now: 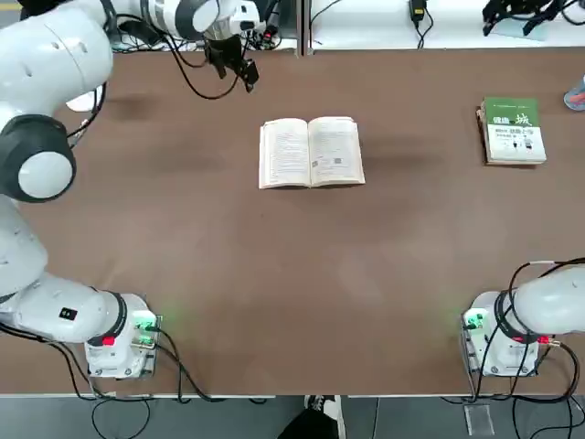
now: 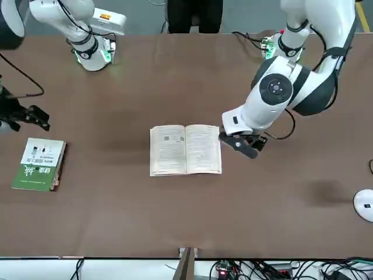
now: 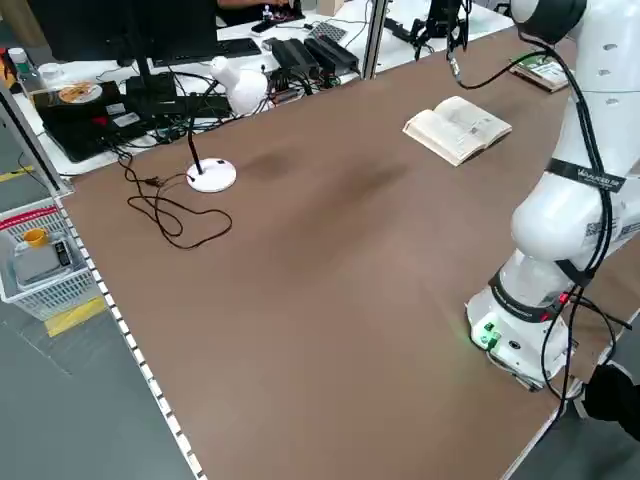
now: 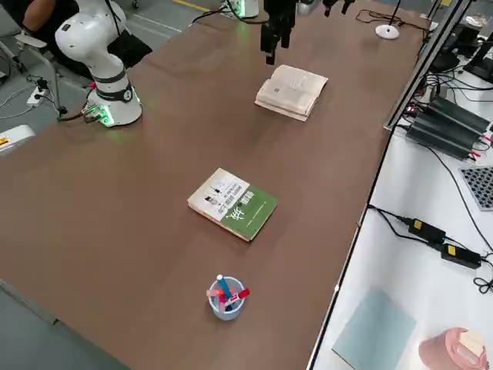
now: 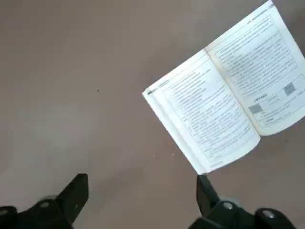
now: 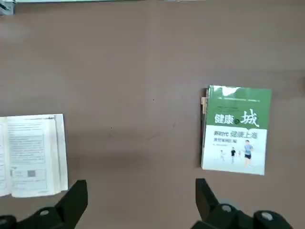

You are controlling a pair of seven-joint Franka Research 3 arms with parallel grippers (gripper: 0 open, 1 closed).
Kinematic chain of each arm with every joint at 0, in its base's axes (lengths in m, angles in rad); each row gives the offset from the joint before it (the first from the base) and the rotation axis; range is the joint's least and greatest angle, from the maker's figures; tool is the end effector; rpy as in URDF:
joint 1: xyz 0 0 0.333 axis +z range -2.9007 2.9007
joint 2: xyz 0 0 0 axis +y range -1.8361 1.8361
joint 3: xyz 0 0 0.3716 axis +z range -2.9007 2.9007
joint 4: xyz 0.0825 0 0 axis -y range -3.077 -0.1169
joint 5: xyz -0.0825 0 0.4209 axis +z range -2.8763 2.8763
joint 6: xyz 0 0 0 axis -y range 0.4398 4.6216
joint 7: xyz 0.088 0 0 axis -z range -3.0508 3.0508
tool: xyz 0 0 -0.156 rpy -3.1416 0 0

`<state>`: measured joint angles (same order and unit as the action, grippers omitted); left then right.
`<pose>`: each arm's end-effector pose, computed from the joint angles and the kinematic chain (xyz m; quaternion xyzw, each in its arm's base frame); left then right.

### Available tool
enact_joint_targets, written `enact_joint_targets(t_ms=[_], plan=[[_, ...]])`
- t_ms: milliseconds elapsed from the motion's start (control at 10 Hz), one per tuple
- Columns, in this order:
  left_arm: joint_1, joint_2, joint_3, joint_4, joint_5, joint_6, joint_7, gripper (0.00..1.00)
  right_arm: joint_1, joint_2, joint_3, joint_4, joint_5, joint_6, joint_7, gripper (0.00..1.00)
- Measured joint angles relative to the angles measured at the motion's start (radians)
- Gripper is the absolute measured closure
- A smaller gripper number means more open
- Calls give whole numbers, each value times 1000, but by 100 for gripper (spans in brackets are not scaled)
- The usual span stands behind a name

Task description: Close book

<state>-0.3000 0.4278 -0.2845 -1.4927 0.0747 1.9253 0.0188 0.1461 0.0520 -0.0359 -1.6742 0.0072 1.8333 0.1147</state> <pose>0.6376 -0.3769 0.4246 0.9546 -0.2968 0.0042 0.0252 0.6305 0.0712 0.5705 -0.9986 0.0029 -0.0529 0.0086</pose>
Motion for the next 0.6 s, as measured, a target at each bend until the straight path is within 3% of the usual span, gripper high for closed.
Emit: enact_joint_targets(t_ms=[400,600], plan=[[-18,57,0,2,5,107,74,0,17,108,1,-9,5,108,5,0],[-19,84,1,13,11,133,129,0,22,161,1,-11,46,158,7,14]])
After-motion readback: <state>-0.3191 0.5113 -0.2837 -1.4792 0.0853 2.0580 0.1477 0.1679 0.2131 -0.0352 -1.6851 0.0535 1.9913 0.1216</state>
